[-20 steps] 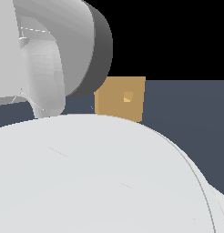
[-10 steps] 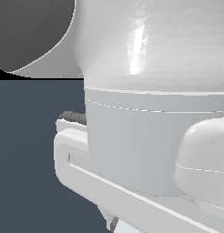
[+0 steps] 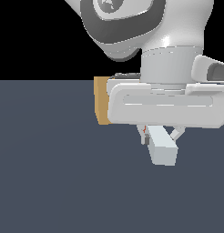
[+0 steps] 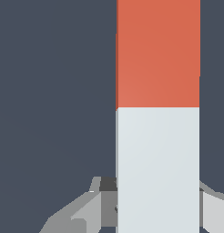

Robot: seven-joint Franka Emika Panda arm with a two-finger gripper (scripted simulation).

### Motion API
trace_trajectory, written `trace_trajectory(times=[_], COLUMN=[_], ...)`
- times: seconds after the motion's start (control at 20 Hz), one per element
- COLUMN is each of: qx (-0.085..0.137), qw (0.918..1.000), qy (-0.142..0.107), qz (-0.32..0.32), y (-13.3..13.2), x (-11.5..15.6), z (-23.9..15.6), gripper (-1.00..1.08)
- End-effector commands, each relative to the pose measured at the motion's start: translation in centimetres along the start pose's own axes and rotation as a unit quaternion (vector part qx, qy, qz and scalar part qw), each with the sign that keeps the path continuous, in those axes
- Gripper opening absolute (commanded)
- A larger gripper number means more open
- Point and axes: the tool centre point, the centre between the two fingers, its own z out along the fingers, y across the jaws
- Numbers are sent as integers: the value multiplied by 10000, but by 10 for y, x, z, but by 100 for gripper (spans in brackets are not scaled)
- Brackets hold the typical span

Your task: Insert the peg into the horizontal hole in a box.

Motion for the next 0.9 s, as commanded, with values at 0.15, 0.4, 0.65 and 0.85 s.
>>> trace_trajectory(times=[0.15,0.4,0.65,0.85], qx=[-13,-12,-10,1], qw=[9956,9874,9840,9840], qy=[0,5,9,12], qz=[-936,-1580,-1782,-1781], y=[6,0,-4,-5], x=[74,125,141,141], z=[-23,-37,-42,-40], gripper=[-100,-100,-100,-100])
